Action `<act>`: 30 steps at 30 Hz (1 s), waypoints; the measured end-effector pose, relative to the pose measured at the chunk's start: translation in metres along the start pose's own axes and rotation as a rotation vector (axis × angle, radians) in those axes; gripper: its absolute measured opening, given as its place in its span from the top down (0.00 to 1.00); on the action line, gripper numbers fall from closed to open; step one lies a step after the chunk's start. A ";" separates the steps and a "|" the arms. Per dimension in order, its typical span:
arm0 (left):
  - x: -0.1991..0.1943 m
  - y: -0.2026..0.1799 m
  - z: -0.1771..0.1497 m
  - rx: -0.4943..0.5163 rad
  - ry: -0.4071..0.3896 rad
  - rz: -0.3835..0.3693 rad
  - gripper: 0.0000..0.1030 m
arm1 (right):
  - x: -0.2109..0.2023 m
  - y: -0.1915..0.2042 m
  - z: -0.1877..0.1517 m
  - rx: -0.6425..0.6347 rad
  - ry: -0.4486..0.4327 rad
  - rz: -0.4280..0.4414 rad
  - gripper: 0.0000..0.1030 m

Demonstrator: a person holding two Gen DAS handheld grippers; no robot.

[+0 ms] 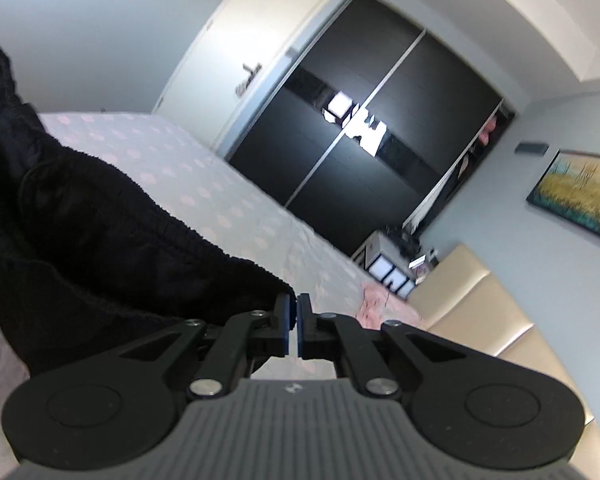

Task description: Fold clothes

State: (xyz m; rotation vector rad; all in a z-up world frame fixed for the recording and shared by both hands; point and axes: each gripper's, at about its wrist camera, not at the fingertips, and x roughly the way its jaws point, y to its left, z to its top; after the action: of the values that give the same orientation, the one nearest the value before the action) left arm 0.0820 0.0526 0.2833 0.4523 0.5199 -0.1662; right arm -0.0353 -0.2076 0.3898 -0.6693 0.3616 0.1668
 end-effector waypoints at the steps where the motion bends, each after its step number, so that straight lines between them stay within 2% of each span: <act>1: 0.016 -0.001 0.002 0.006 0.014 0.008 0.97 | 0.013 0.000 0.002 0.006 0.023 0.007 0.97; 4: 0.046 0.002 0.005 -0.012 0.037 0.033 0.97 | 0.043 0.002 0.004 0.031 0.036 0.004 0.97; 6: 0.055 0.009 0.010 -0.057 0.020 0.042 0.96 | 0.059 0.004 0.005 0.041 0.023 -0.013 0.97; 9: 0.048 0.022 0.023 -0.124 -0.054 0.070 0.97 | 0.071 0.001 0.010 0.064 -0.023 -0.059 0.97; 12: 0.033 0.029 0.037 -0.132 -0.139 0.104 0.97 | 0.067 -0.005 0.018 0.110 -0.095 -0.115 0.97; 14: 0.028 0.031 0.042 -0.127 -0.149 0.091 0.97 | 0.059 -0.013 0.020 0.139 -0.113 -0.126 0.97; 17: 0.035 0.026 0.032 -0.092 -0.078 0.052 0.97 | 0.056 -0.015 0.015 0.136 -0.078 -0.091 0.97; 21: 0.062 0.008 -0.009 -0.047 0.071 -0.016 0.97 | 0.059 0.005 -0.011 0.104 0.031 0.001 0.97; 26: 0.103 -0.036 -0.097 0.019 0.281 -0.110 0.97 | 0.080 0.062 -0.074 0.026 0.253 0.165 0.97; 30: 0.137 -0.071 -0.173 0.043 0.418 -0.156 0.97 | 0.096 0.113 -0.135 0.013 0.367 0.268 0.97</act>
State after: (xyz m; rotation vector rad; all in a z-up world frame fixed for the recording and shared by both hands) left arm 0.1042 0.0634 0.0527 0.4912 0.9642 -0.2352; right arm -0.0136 -0.2027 0.1906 -0.6362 0.8055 0.2969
